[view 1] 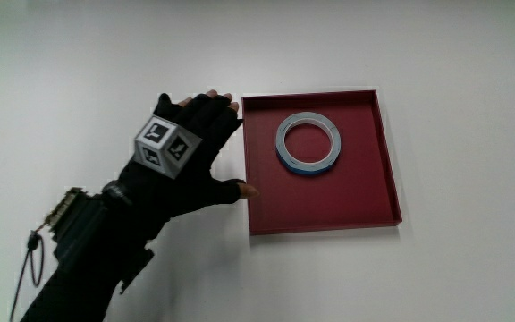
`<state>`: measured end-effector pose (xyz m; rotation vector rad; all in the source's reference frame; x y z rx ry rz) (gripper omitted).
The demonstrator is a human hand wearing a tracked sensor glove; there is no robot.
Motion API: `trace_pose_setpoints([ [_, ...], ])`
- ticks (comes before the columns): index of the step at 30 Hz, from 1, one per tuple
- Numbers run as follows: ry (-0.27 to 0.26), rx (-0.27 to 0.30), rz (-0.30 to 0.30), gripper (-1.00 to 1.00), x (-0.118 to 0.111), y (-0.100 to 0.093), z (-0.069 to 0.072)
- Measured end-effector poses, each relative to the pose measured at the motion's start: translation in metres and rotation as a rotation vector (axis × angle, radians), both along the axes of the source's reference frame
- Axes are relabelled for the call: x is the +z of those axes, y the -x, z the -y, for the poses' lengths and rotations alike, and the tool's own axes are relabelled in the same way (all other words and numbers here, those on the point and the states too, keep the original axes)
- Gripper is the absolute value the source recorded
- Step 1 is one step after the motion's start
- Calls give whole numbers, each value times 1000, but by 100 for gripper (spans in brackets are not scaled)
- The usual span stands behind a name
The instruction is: Pick blue tape
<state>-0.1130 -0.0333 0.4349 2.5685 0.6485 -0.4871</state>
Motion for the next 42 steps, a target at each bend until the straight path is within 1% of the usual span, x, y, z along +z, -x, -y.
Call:
trace_pose_setpoints([
  [1,-10,10,40,0,-2,-5,0],
  [2,-4,6,39,0,4,-7,0],
  [3,16,11,23,0,13,-10,1],
  [4,15,15,43,0,16,-13,1],
  [5,48,0,48,0,18,-16,1],
  [6,30,7,43,0,20,-19,2],
  [7,44,1,58,0,20,-23,2],
  [8,55,8,60,0,23,-26,2],
  [9,44,14,54,0,26,-29,2],
  [10,37,34,54,0,31,-32,3],
  [11,54,16,52,0,32,-35,2],
  [12,84,7,43,0,41,-37,3],
  [13,49,29,46,0,39,-42,3],
  [15,65,31,65,0,39,-49,3],
  [16,59,27,49,0,42,-51,4],
  [17,49,30,62,0,44,-55,4],
  [18,57,21,56,0,52,-58,4],
  [19,59,32,67,0,53,-61,4],
  [20,69,40,64,0,58,-65,4],
  [21,68,47,83,0,55,-69,3],
  [23,65,57,89,0,59,-75,2],
  [24,75,60,94,0,62,-79,2],
  [25,60,73,111,0,63,-82,2],
  [26,77,77,123,0,62,-85,2],
  [27,74,75,107,0,68,-87,2],
  [28,76,85,124,0,66,-90,1],
  [29,83,81,128,0,67,-92,1],
  [30,79,87,123,0,71,-94,1],
  [31,101,80,115,0,72,-96,0],
  [32,80,88,116,0,69,-98,0],
  [33,88,87,111,0,70,-99,-1],
  [34,88,92,110,0,76,-101,-2],
  [37,99,100,128,0,81,-104,-3],
  [38,94,106,136,0,79,-105,-3],
  [39,94,110,131,0,80,-106,-3],
  [40,105,108,143,0,83,-107,-3],
  [41,95,110,133,0,85,-108,-4],
  [42,90,116,137,0,83,-108,-4],
])
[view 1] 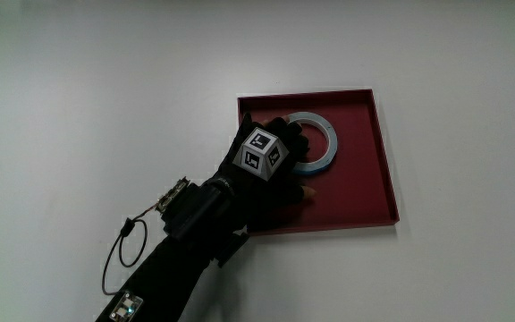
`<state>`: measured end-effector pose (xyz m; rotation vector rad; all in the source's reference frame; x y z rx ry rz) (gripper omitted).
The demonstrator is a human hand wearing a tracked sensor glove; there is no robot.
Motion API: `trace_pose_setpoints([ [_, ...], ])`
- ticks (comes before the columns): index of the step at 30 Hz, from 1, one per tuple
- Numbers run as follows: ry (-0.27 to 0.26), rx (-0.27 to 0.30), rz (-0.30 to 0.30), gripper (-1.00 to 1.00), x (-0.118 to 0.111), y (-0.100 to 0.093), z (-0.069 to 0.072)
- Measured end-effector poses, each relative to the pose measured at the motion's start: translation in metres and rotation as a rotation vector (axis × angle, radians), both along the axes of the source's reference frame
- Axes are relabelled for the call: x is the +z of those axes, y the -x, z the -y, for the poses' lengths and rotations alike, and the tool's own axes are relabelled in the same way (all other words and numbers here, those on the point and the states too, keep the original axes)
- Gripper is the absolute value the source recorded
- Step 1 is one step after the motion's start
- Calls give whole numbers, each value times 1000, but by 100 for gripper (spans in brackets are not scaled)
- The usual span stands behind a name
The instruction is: Pick blue tape
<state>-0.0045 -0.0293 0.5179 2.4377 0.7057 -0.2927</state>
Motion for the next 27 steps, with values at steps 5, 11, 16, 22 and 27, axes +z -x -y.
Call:
trace_pose_setpoints([
  [5,7,1,-17,5,3,-3,0],
  [11,-44,11,-40,37,-1,-8,-2],
  [16,-89,13,-60,63,-2,-12,-4],
  [22,-140,19,-74,95,-5,-14,-8],
  [27,-156,26,-91,100,-7,-15,-10],
])
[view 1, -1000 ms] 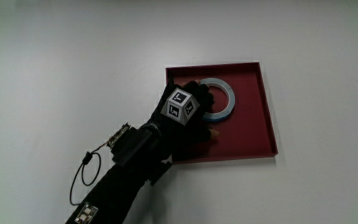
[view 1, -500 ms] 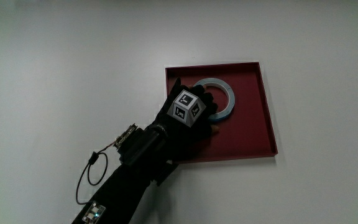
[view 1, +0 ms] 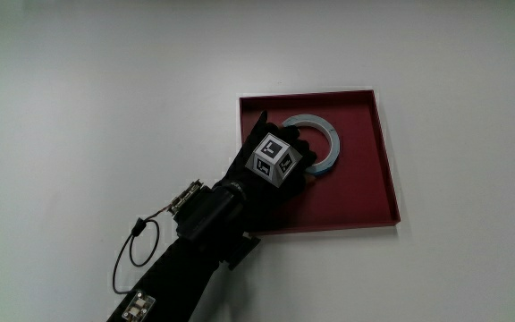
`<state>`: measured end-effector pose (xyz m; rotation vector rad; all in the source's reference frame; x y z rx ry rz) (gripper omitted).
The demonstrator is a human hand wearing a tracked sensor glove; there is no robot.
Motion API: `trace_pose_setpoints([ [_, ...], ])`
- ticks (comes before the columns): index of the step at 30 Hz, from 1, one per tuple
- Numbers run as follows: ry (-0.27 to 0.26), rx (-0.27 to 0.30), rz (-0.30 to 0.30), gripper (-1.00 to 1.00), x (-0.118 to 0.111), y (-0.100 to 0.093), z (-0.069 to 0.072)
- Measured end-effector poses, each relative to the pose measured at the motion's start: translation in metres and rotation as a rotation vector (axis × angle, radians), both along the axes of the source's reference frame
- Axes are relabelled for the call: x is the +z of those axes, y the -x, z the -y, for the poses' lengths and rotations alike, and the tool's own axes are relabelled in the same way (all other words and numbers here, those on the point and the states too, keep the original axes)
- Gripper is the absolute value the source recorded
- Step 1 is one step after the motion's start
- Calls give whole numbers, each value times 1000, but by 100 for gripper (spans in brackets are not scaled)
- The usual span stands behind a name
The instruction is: Pick blue tape
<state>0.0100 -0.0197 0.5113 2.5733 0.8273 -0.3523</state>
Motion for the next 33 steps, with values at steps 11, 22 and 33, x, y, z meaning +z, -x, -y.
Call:
trace_pose_setpoints([
  [11,-39,16,-36,100,-14,1,-2],
  [22,-130,60,-89,100,-63,17,-12],
  [33,-246,41,-119,100,-108,70,-28],
])
